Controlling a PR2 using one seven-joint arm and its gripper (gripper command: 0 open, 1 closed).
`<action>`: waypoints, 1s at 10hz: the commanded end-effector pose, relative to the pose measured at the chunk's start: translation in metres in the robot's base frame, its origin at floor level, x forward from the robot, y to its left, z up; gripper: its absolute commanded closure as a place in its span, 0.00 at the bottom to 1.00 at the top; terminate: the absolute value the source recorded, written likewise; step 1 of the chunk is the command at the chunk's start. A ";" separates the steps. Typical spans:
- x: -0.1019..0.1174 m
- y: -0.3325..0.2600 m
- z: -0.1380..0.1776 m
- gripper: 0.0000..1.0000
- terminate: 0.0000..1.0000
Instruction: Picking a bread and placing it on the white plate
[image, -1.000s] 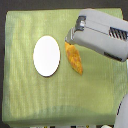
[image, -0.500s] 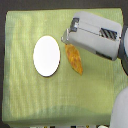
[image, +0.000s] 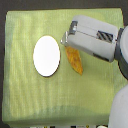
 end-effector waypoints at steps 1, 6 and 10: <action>-0.004 0.018 -0.024 0.00 0.00; -0.014 0.030 -0.015 1.00 0.00; -0.003 0.033 -0.010 1.00 0.00</action>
